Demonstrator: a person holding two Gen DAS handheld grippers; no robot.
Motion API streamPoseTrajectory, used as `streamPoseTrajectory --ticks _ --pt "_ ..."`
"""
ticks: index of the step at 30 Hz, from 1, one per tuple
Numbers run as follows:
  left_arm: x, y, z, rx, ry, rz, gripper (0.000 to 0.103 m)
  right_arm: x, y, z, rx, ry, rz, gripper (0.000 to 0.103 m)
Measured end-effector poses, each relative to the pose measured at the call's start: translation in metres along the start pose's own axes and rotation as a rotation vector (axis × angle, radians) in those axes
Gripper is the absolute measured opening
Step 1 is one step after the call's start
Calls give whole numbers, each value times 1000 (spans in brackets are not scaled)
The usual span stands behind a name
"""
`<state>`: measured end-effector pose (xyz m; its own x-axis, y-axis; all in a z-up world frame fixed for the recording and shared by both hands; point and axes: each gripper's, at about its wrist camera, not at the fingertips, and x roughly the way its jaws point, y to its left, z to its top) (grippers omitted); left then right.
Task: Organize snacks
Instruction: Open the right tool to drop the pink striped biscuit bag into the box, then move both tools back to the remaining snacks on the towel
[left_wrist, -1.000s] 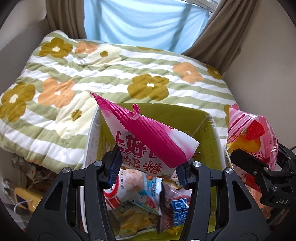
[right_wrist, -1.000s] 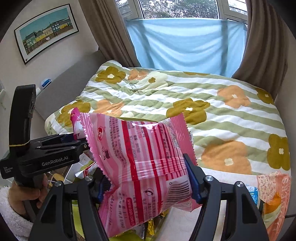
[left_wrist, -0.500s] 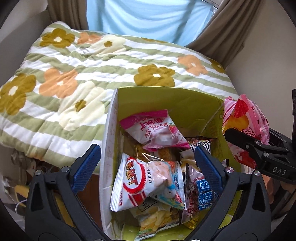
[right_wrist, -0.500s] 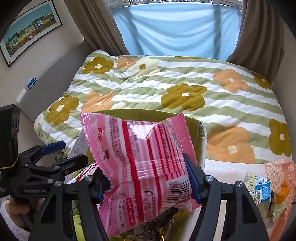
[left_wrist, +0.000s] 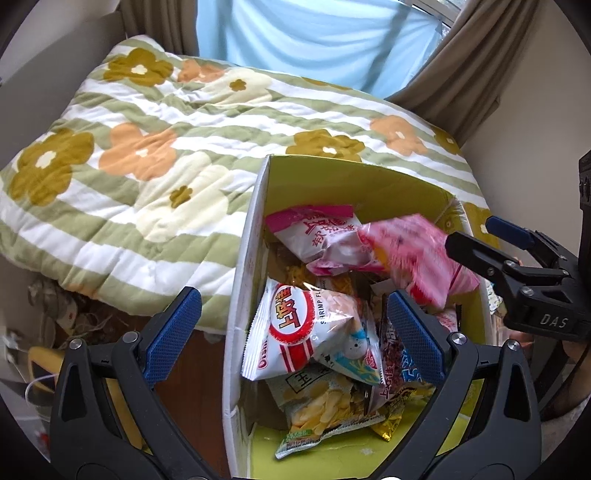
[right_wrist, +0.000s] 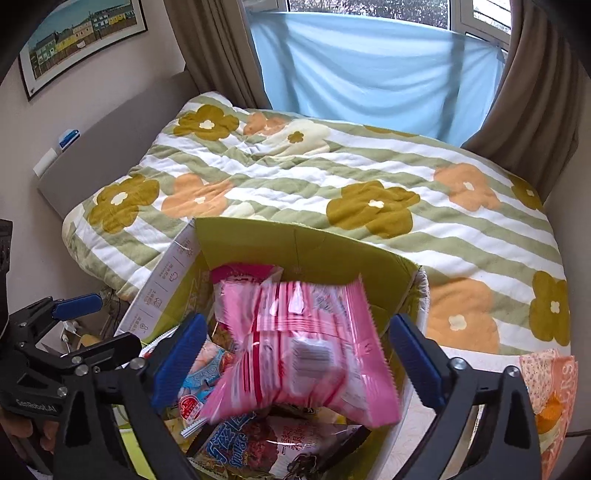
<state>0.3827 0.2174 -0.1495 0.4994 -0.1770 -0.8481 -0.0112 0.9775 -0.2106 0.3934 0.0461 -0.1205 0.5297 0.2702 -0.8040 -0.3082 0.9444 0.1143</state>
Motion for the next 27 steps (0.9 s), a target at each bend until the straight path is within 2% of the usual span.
streamPoseTrajectory --ticks 4,9,12,16,23,27 --pt "-10 4 -9 -11 -4 -1 100 -14 2 -7 7 -38 25 101" --pt "-27 -1 -19 -30 -23 -15 100 -30 11 -17 -10 -26 34 101" --pt "-38 -9 -24 -23 -37 -22 100 -41 16 -20 -14 -10 57 101" --pt "-52 -20 -28 2 -64 -35 100 -62 17 -28 -8 -49 49 101" --pt "-64 -52 -31 51 -100 -144 100 -102 3 -45 60 -94 -14 101" --pt "-61 -81 -30 59 -103 -191 100 -127 -24 -63 104 -78 -79 101"
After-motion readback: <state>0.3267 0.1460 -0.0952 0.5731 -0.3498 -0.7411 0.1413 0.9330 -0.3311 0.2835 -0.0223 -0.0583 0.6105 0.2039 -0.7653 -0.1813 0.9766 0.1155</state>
